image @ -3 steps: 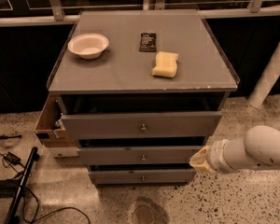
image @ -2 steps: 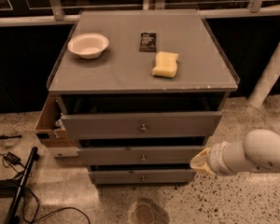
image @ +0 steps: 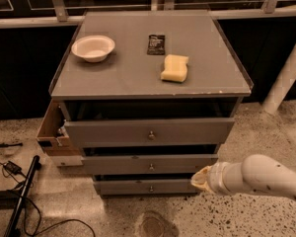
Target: Open middle drawer
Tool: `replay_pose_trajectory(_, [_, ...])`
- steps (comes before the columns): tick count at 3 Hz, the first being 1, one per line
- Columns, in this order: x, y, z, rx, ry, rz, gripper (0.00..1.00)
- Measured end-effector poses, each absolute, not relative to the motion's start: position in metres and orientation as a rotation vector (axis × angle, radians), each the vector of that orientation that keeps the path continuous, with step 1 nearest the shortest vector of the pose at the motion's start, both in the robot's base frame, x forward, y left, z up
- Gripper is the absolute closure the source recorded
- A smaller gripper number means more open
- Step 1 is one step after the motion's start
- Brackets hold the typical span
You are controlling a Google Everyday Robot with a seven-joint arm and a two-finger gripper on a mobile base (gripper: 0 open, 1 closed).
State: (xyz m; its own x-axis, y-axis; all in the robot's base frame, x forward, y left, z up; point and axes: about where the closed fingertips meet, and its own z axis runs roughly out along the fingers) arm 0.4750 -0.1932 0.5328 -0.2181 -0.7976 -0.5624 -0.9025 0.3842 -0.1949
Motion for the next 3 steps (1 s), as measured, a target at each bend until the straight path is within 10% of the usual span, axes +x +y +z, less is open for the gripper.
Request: replay_pose_trajectory(3, [0.512,-0.174,0.482,-1.551,1.949,0.134,0.05])
